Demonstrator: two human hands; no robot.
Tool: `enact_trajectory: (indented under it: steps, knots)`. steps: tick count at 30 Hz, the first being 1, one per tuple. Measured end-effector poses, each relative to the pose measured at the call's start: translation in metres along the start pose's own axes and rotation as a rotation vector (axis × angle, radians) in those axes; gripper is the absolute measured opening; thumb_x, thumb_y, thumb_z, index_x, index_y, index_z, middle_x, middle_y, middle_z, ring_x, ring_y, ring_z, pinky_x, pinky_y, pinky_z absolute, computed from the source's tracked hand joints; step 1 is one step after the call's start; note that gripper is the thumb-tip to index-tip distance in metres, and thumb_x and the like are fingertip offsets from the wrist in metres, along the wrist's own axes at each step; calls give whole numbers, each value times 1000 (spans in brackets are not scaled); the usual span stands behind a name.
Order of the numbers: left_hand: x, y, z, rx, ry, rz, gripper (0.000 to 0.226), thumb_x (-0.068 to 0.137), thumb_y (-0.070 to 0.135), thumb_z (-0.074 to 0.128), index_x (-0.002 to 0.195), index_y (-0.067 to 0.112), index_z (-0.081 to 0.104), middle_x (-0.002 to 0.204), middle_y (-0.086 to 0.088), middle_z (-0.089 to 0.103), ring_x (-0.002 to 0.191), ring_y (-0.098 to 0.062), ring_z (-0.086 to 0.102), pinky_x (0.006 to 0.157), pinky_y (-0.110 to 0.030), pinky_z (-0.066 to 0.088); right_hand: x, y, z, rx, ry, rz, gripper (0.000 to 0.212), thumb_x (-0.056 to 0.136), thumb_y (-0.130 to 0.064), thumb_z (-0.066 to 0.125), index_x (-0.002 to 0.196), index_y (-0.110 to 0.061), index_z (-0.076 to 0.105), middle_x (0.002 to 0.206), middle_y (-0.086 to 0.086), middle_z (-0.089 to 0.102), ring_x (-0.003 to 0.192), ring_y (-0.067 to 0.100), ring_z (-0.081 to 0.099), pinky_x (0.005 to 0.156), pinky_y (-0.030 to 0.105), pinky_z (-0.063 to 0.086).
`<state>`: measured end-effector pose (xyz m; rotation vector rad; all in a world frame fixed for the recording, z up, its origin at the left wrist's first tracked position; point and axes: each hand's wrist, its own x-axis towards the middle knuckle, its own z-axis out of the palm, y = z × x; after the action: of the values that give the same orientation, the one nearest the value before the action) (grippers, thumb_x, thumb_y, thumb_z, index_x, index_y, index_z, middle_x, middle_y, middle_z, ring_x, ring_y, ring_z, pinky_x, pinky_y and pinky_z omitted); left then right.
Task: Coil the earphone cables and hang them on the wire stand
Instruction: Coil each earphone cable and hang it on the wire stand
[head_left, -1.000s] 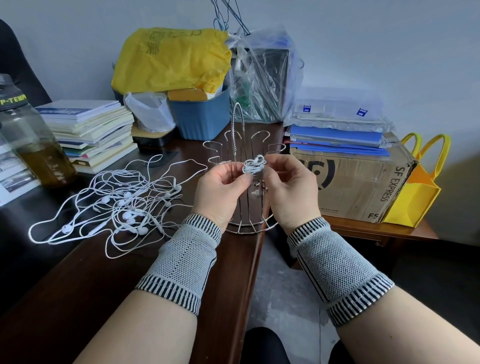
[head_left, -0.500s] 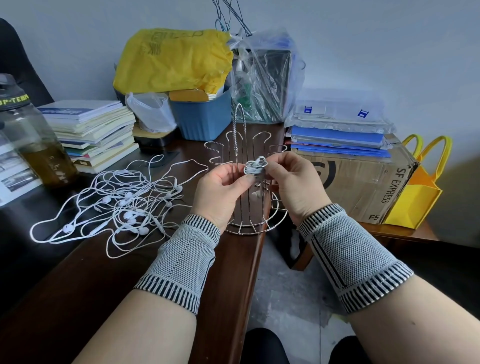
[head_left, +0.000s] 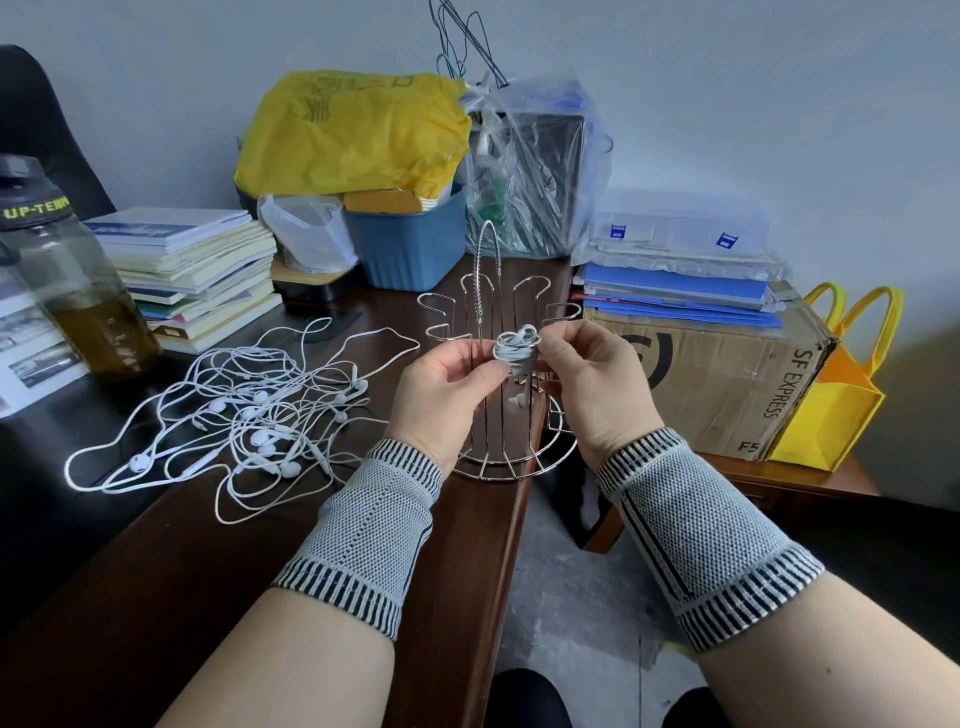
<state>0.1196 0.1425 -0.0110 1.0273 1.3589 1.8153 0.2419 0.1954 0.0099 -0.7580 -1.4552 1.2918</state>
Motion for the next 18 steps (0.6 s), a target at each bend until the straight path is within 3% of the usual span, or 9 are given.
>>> enact_trajectory:
  steps: [1, 4, 5, 9, 15, 18]
  knots:
    - [0, 0, 0, 1, 3, 4, 14, 67, 19, 74, 81, 20, 76, 98, -12, 74, 97, -27, 69, 97, -55, 50, 0, 0, 0, -59, 6, -41, 12, 88, -21, 62, 78, -16, 62, 75, 8, 62, 66, 23, 56, 70, 52, 56]
    - [1, -1, -1, -5, 11, 11, 13, 69, 17, 74, 81, 20, 76, 96, -12, 74, 94, -25, 69, 99, -52, 50, -2, -3, 0, -177, 31, -162, 16, 92, -13, 61, 77, -20, 60, 73, -2, 63, 61, 3, 55, 62, 20, 53]
    - [1, -1, -1, -7, 14, 12, 12, 69, 16, 75, 81, 20, 76, 95, -12, 74, 94, -25, 69, 99, -53, 50, -2, -3, 0, -156, 42, -162, 17, 91, -10, 62, 77, -20, 62, 73, -4, 63, 62, 3, 56, 64, 20, 52]
    - [1, 0, 0, 4, 32, -3, 16, 65, 20, 75, 81, 18, 75, 97, -13, 74, 93, -26, 69, 95, -58, 50, -1, 0, -3, 35, 81, -87, 18, 86, -2, 65, 81, -19, 66, 79, 2, 68, 74, 17, 63, 78, 38, 54]
    - [1, 2, 1, 9, 35, -10, 15, 66, 19, 75, 80, 19, 75, 96, -13, 74, 95, -27, 69, 97, -55, 51, -3, -1, -2, 75, 77, -22, 13, 82, -2, 70, 82, -16, 69, 82, 7, 70, 76, 21, 64, 84, 53, 55]
    - [1, 2, 1, 13, 29, -20, 12, 78, 7, 75, 87, 14, 73, 98, -13, 74, 94, -25, 68, 96, -53, 52, 1, 0, -1, 45, 52, 29, 5, 78, -10, 73, 78, -15, 71, 79, 8, 71, 73, 21, 64, 82, 58, 54]
